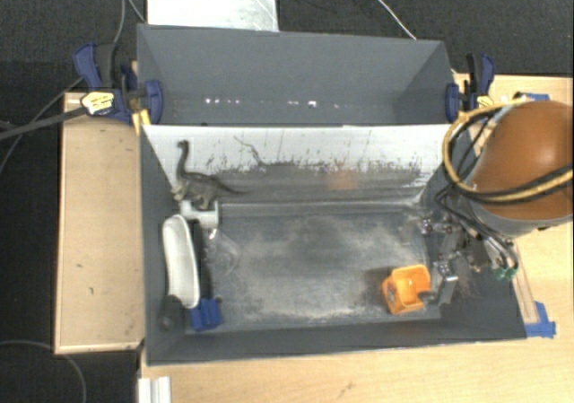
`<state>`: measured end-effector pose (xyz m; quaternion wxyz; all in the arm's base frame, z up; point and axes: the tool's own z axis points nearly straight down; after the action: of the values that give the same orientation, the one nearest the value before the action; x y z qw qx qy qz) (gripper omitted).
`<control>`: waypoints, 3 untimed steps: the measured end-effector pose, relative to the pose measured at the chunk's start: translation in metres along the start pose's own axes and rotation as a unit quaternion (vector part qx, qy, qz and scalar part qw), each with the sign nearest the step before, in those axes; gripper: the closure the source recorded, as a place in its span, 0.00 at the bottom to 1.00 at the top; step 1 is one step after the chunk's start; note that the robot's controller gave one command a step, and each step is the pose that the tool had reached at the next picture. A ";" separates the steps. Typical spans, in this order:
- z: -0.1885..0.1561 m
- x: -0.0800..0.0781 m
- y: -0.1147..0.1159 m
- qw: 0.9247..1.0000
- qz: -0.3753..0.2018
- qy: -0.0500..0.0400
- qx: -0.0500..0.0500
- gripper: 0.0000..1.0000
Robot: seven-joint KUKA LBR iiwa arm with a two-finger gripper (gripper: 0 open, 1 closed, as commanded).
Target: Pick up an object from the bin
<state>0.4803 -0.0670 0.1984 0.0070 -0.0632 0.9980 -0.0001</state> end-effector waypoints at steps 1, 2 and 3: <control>0.000 0.000 0.000 1.000 0.000 0.001 0.000 0.00; 0.083 0.003 -0.016 0.999 -0.051 -0.002 0.001 0.00; 0.119 -0.006 -0.019 0.986 -0.165 0.000 0.000 1.00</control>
Offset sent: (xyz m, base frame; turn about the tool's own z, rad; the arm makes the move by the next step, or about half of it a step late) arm -0.0009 -0.0161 -0.0870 -0.1056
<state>0.4904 -0.0853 0.0792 0.0067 -0.2267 0.9739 -0.0010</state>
